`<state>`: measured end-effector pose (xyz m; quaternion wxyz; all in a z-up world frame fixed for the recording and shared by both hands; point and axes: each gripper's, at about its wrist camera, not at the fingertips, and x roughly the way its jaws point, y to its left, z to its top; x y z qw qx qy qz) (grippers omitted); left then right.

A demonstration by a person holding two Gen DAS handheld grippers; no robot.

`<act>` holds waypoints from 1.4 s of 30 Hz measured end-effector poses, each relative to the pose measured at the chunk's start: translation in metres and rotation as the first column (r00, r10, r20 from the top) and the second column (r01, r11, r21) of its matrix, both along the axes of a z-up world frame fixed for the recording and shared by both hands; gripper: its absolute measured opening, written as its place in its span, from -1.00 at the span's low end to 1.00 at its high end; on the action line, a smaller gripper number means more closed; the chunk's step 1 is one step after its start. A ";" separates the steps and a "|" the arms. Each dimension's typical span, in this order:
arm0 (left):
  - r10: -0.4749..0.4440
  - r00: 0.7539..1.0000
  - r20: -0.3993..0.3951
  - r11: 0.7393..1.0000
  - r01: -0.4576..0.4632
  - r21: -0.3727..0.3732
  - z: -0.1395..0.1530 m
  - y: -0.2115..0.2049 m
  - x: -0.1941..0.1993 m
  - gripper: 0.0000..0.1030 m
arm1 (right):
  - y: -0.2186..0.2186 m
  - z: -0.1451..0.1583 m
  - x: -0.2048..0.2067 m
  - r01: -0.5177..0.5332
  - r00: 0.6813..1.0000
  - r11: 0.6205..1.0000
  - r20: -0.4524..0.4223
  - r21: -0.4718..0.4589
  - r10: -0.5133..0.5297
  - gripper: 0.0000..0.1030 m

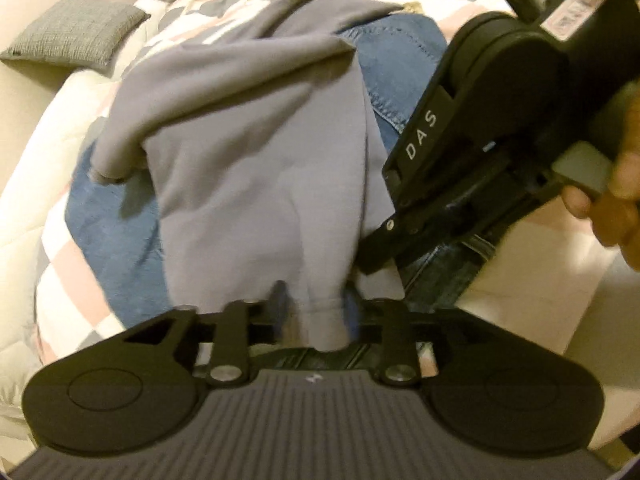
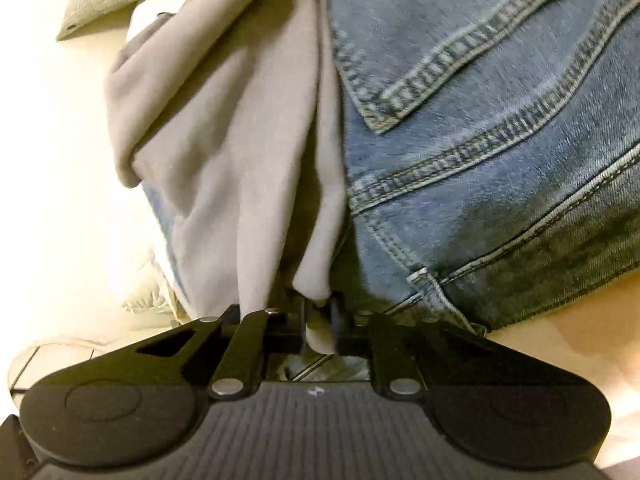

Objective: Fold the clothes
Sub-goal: 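Lift the sweatshirt off the jeans with both grippers and spread it across the quilt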

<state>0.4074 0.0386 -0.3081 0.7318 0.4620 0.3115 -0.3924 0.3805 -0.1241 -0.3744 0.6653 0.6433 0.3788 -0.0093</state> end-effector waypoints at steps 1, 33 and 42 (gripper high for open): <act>0.010 1.000 -0.016 1.000 -0.010 0.001 -0.004 -0.001 0.003 -0.38 | -0.001 -0.002 0.002 0.009 1.000 1.000 -0.010 0.005 -0.009 -0.49; 0.411 0.596 -0.690 0.754 -0.648 -0.111 0.074 -0.009 -0.404 -0.84 | -0.289 0.159 -0.468 -0.123 0.973 0.902 -0.230 -0.414 0.027 -0.72; 0.419 0.752 -0.509 0.857 -0.513 -0.053 0.036 -0.054 -0.449 -0.30 | -0.270 0.094 -0.529 -0.044 0.968 0.952 -0.249 -0.302 -0.034 -0.11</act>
